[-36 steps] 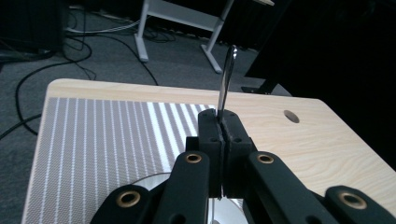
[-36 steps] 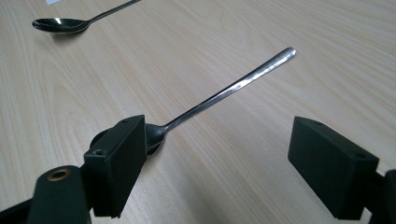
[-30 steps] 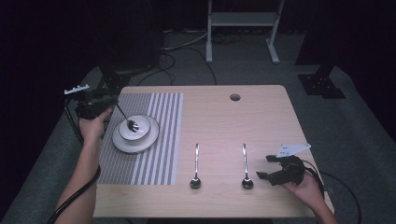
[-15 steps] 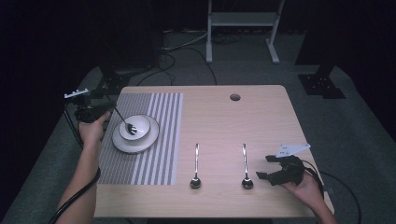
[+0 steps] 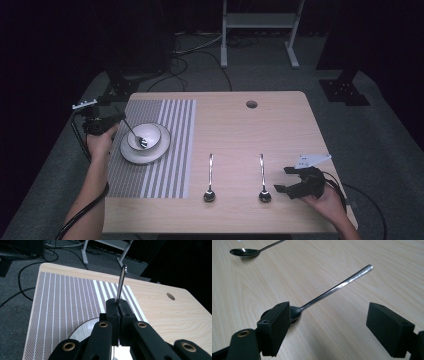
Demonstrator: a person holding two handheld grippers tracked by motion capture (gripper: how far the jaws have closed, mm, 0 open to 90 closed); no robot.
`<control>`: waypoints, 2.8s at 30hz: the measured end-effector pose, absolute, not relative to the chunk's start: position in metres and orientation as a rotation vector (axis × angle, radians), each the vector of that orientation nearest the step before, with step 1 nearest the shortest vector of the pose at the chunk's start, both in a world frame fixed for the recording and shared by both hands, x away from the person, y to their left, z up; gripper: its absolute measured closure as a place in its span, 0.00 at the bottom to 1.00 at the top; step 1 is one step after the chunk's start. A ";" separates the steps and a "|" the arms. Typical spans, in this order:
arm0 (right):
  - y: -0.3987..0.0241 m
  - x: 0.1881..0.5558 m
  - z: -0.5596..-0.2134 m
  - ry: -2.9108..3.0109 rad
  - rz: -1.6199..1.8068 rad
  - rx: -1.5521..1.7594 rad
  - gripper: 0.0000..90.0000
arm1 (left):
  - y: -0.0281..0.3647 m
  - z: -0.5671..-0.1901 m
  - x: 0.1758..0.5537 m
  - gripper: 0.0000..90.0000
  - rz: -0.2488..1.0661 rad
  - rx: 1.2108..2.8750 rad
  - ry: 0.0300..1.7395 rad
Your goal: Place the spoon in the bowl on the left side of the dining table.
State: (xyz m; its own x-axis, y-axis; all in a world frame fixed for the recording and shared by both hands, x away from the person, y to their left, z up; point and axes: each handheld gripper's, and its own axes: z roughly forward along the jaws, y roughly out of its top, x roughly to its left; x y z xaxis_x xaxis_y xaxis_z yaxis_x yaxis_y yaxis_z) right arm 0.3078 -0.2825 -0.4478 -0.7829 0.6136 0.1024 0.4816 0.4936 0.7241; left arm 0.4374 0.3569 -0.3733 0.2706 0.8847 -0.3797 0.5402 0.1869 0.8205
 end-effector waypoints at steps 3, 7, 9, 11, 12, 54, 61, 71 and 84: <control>-0.282 0.308 -0.448 2.567 1.160 0.949 0.20 | 0.358 -0.375 0.437 0.99 0.409 1.482 1.400; -0.282 0.308 -0.448 2.569 1.159 0.949 0.20 | 0.360 -0.378 0.437 0.99 0.406 1.478 1.409; -0.282 0.308 -0.448 2.567 1.160 0.949 0.20 | 0.361 -0.380 0.436 0.99 0.403 1.472 1.412; -0.282 0.308 -0.448 2.567 1.161 0.948 0.20 | 0.363 -0.384 0.435 0.99 0.399 1.471 1.419; -0.282 0.308 -0.448 2.568 1.159 0.947 0.20 | 0.364 -0.385 0.435 0.99 0.393 1.463 1.421; -0.281 0.309 -0.449 2.573 1.158 0.942 0.20 | 0.376 -0.406 0.427 0.87 0.380 1.461 1.485; -0.281 0.308 -0.448 2.568 1.161 0.943 0.20 | 0.374 -0.408 0.427 0.84 0.379 1.468 1.490; -0.283 0.308 -0.445 2.550 1.168 0.949 0.20 | 0.371 -0.407 0.419 0.67 0.357 1.499 1.462; -0.287 0.308 -0.443 2.534 1.183 0.963 0.20 | 0.373 -0.403 0.389 0.44 0.392 1.580 1.438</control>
State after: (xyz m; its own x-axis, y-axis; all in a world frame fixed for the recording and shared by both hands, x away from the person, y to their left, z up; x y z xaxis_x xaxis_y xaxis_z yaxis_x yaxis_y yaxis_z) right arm 0.3076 -0.2866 -0.4430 -0.7730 0.6261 0.1021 0.4802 0.4724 0.7391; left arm 0.3889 0.3728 -0.4027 0.2626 0.9028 -0.3406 0.6050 0.1209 0.7870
